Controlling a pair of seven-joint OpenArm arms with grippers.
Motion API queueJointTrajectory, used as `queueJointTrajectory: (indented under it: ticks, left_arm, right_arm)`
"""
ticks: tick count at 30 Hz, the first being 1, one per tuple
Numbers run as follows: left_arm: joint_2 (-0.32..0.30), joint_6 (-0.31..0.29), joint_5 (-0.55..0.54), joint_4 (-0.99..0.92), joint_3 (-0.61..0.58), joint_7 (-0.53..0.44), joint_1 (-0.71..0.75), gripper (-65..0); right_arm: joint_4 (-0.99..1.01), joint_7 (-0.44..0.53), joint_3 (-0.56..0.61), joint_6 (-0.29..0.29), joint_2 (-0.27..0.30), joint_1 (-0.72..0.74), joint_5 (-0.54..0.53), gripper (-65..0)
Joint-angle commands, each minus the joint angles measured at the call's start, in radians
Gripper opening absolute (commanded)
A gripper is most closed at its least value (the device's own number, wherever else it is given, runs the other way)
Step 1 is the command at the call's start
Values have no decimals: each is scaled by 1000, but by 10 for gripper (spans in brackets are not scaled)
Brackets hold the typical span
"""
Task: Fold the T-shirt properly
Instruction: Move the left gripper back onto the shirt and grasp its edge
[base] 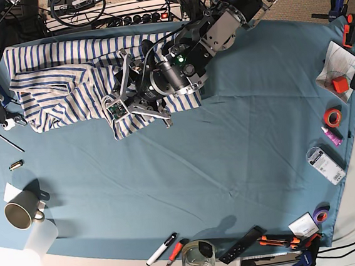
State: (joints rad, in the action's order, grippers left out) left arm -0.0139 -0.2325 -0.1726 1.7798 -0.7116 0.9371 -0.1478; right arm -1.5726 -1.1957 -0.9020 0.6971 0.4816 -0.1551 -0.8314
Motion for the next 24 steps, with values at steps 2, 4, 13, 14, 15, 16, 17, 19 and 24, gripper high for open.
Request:
queueJointTrajectory:
  ticks: [2,4,13,14,15,16,17,19,24]
  left_arm:
    - [14,1,-6,16,2,-25,-18,-370]
    - [14,1,-6,16,2,-27,-19,-370]
    - [14,1,-7,18,2,-29,-24,-370]
    - [15,1,-6,20,2,-29,-25,-370]
    - [17,1,-6,21,2,-29,-28,-370]
    - [19,1,-7,21,2,-29,-33,-370]
    - [20,2,-7,21,2,-29,-38,-370]
    - [19,15,-6,21,2,-29,-50,-370]
    - [19,26,-8,20,2,-12,-50,-370]
  right_arm:
    - [-17,26,-7,1,26,8,-16,-334]
    - [-17,26,-7,1,26,8,-16,-334]
    - [-17,27,-7,1,25,8,-16,-334]
    - [-17,27,-7,1,25,8,-16,-334]
    - [-17,27,-7,1,25,8,-16,-334]
    - [-17,27,-7,1,26,8,-16,-334]
    - [-17,27,-7,1,25,8,-16,-334]
    - [-17,27,-7,1,25,8,-16,-334]
    - [-17,27,-7,1,25,8,-16,-334]
